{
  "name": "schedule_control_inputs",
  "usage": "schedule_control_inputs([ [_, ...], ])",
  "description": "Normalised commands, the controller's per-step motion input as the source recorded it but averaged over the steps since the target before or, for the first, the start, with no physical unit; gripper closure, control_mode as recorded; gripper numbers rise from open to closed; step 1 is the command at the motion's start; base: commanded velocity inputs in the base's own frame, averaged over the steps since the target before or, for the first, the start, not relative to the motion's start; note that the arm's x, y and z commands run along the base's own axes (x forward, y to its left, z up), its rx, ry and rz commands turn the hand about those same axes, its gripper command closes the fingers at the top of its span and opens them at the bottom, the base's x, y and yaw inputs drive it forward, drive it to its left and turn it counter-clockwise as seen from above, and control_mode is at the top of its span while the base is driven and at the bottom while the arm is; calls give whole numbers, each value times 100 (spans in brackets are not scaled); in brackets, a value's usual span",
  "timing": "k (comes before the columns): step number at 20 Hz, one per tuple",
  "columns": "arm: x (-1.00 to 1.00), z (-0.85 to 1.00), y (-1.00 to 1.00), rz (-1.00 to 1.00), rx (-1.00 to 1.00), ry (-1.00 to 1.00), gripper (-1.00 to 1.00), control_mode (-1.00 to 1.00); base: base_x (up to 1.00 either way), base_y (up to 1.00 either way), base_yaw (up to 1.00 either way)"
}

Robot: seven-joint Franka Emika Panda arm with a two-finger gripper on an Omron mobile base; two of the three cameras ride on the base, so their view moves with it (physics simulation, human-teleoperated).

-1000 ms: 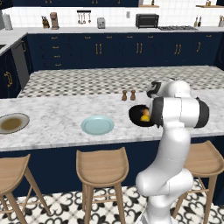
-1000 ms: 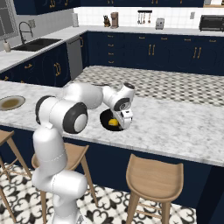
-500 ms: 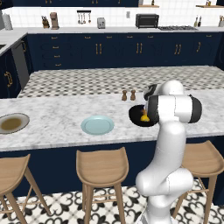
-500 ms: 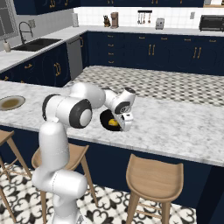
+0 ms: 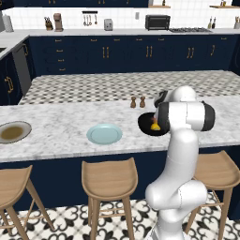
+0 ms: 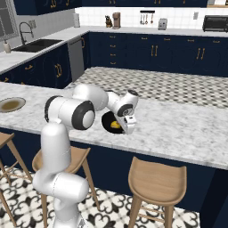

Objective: Pick the chicken drumstick and lemon from their plates and place them in the bowl. Then put the bowl in the fridge.

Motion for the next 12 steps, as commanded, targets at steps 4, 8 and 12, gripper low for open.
schedule_control_inputs([
  [4,0,-29,25,-1,0,0,100,-100,0,0,0],
  [8,0,-23,29,-7,-2,0,100,-100,0,0,0],
  [12,-59,-31,3,-3,0,-10,100,-100,0,0,0],
])
